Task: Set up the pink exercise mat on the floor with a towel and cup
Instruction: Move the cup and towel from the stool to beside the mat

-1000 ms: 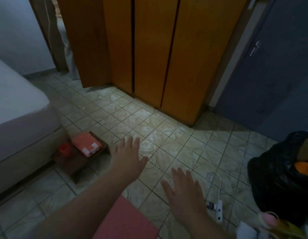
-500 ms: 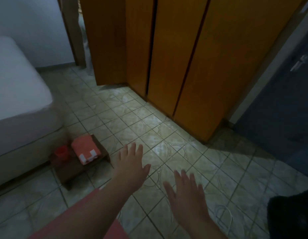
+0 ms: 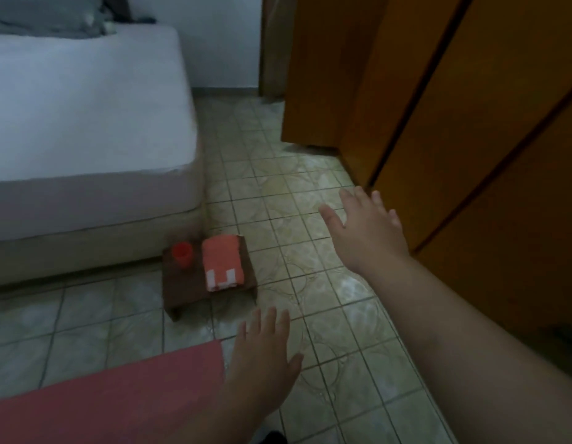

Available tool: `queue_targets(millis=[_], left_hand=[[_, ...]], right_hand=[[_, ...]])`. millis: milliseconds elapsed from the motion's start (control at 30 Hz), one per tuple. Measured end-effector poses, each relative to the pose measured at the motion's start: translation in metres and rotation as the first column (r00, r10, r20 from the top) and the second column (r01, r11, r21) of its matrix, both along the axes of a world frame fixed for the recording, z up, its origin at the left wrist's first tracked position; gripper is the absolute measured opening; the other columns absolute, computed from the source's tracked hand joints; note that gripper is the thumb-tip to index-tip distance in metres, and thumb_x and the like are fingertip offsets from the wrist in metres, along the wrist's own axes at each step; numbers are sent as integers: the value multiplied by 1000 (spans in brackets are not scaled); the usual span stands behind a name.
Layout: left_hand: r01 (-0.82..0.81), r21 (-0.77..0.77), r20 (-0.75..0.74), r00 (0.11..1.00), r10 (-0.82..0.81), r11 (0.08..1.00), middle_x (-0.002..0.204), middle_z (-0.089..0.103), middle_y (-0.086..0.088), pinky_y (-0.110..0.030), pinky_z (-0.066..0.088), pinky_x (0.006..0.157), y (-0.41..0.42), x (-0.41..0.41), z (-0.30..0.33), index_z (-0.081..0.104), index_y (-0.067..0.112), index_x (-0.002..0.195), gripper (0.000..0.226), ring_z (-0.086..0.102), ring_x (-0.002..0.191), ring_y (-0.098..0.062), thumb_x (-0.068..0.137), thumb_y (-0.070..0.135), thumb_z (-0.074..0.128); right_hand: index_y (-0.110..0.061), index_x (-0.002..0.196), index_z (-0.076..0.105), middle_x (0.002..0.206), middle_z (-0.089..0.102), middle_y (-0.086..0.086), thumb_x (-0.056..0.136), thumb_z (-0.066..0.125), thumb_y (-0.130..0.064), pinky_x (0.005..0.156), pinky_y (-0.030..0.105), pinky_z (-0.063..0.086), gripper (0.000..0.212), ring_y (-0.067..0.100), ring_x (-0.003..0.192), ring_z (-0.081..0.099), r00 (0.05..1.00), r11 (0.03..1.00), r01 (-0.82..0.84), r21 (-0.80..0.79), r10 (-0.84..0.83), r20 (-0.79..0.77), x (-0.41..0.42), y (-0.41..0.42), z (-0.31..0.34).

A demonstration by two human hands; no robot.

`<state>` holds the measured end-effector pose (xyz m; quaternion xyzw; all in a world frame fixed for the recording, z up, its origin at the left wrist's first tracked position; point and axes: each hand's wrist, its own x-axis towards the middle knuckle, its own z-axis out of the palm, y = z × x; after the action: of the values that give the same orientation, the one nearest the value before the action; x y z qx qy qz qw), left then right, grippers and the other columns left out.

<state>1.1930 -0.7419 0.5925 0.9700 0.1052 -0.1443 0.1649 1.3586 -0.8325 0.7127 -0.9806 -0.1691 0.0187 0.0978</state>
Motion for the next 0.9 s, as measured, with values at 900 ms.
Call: queue_targets(millis=[900], left_hand=[[-674,7,89,736,671,739,159,11,-9,-48,13,118,260,229,-145,12,17,149,74,6,146,-30,90,48,44]], right_hand=[[-27,150,14,162,4,1,93,18,-59,119,47,3,66,21,148,-2,840,881,-473,-24,443,-314,176,219,-272]])
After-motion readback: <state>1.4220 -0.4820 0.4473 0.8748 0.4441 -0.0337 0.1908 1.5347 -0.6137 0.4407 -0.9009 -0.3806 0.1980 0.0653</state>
